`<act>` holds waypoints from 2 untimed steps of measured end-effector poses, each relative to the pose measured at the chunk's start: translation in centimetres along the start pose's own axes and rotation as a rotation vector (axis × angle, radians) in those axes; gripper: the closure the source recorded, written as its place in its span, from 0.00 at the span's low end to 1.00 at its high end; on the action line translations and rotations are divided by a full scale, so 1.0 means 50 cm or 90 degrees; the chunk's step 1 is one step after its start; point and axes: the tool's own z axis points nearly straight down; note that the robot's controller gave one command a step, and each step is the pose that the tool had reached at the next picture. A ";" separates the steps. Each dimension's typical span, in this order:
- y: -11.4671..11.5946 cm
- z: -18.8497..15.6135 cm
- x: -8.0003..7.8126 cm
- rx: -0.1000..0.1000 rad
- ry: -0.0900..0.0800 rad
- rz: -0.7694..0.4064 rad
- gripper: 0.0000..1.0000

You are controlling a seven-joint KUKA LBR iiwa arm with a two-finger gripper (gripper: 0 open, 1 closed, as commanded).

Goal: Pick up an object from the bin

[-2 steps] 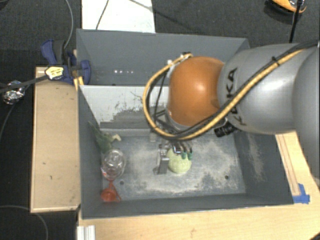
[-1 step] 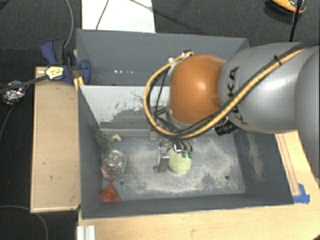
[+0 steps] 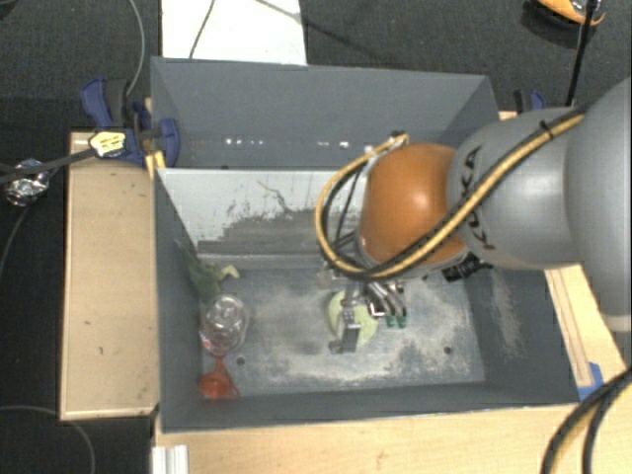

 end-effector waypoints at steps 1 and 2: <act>-0.074 0.016 0.019 0.000 0.005 0.091 0.00; -0.115 0.006 0.001 0.000 -0.003 0.110 0.00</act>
Offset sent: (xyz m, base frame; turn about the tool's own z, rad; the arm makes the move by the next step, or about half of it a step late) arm 0.0059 -0.0664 -0.0046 0.1388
